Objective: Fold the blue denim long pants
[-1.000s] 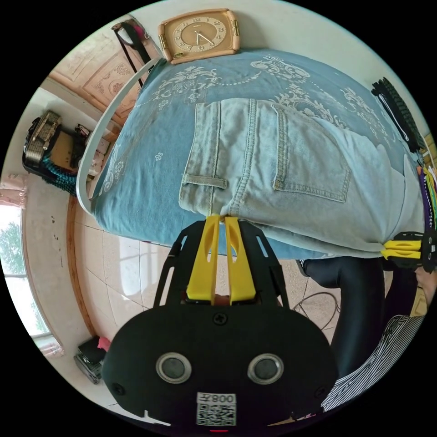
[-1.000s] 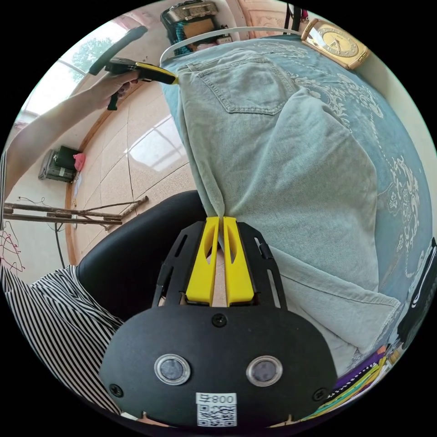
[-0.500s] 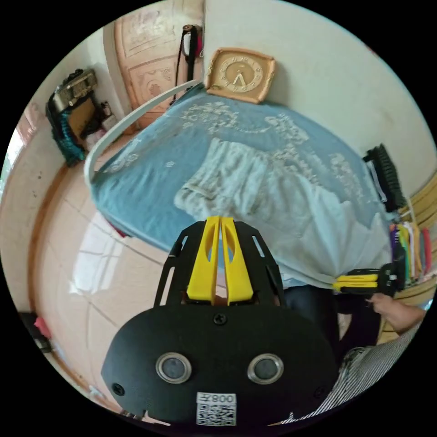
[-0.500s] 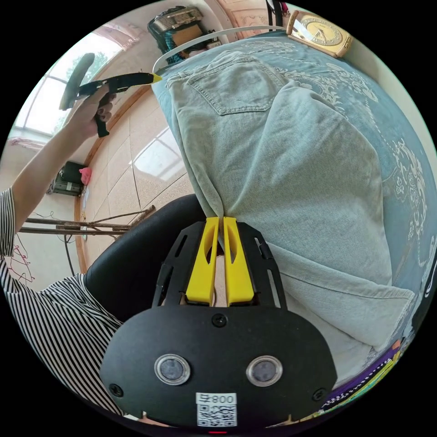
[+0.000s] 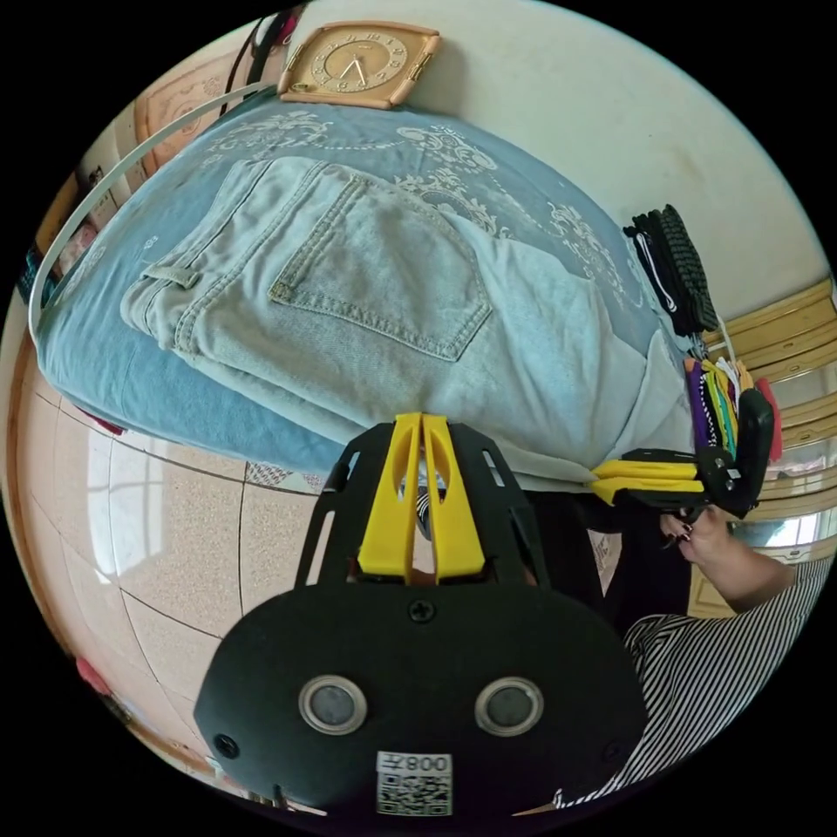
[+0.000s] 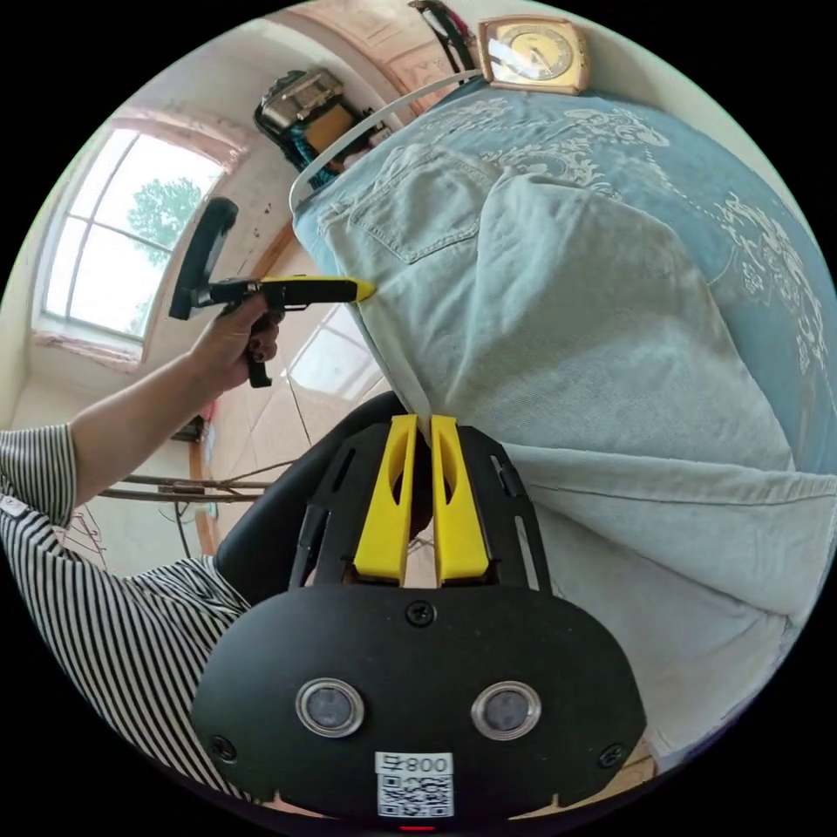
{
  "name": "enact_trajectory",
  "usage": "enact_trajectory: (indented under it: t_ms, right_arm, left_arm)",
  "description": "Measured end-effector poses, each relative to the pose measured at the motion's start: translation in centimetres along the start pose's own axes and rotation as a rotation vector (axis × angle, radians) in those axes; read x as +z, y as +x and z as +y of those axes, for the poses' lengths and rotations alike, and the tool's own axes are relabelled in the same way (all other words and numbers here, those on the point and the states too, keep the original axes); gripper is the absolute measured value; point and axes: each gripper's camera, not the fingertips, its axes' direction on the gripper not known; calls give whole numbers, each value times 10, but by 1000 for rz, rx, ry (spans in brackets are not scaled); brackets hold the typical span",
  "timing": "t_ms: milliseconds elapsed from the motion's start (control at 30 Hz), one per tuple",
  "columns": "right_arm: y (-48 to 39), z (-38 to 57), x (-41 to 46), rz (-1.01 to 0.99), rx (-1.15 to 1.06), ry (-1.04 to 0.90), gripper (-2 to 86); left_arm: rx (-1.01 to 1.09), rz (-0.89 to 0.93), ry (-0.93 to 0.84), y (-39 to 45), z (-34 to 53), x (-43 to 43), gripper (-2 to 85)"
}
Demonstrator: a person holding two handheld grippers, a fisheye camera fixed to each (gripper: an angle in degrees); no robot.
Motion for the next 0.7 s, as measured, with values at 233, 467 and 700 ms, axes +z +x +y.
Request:
enact_trajectory:
  t_ms: [233,467,700]
  right_arm:
    - [67,47,-8,-30,166,129,3]
    - [146,88,33,-101,377,147,4]
    - [192,106,3,84,422,244,32]
  left_arm:
    - [104,-27,71,55,-10,-13,1]
    - [322,132,-10,133,-35,9,9]
    - [543,239,-73,223,-78,28,56]
